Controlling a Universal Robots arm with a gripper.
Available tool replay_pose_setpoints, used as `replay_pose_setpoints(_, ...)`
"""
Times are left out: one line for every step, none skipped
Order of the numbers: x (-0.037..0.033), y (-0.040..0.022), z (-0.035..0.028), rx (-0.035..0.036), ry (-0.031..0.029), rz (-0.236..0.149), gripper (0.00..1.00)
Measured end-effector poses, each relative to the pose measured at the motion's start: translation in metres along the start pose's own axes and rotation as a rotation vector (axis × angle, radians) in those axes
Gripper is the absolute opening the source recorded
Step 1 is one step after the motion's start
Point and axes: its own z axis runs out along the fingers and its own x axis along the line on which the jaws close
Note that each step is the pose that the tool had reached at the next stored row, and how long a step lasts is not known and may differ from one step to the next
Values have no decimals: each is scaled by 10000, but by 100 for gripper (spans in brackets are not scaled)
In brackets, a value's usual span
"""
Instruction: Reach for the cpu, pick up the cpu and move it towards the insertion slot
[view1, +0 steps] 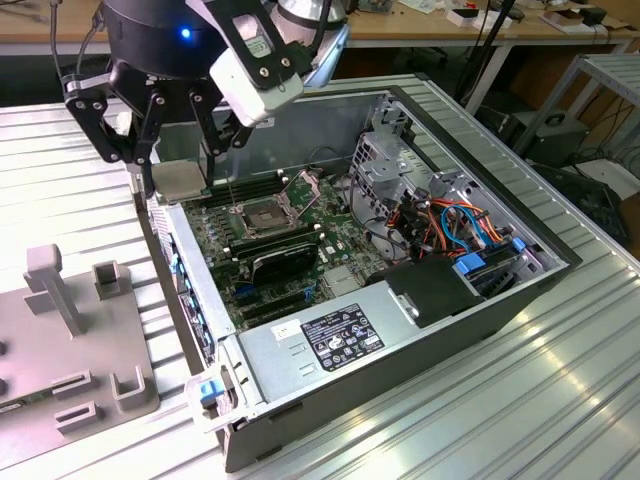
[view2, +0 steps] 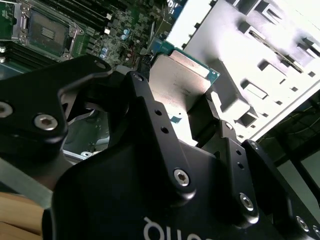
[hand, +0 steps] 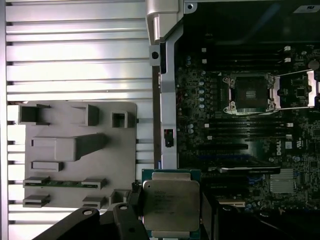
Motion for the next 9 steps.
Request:
replay_pose_setpoints(-18,0,0,0,0,0,55)
replay_pose_setpoints(-34,1,0,1,0,0,55)
replay_pose_setpoints(-50,1,0,1,-1,1,55)
replay_pose_setpoints(-68,1,0,3,-1,1,55)
replay_pose_setpoints(-86,1,1,5,-1,1,55)
replay_pose_setpoints(-106,2,1,7,-1,0,55)
replay_pose_setpoints(-136,2,1,13,-1,0,55)
replay_pose_setpoints(-157,3,1,21,-1,0,55)
replay_pose_setpoints(-175,4,1,26,-1,-1,55)
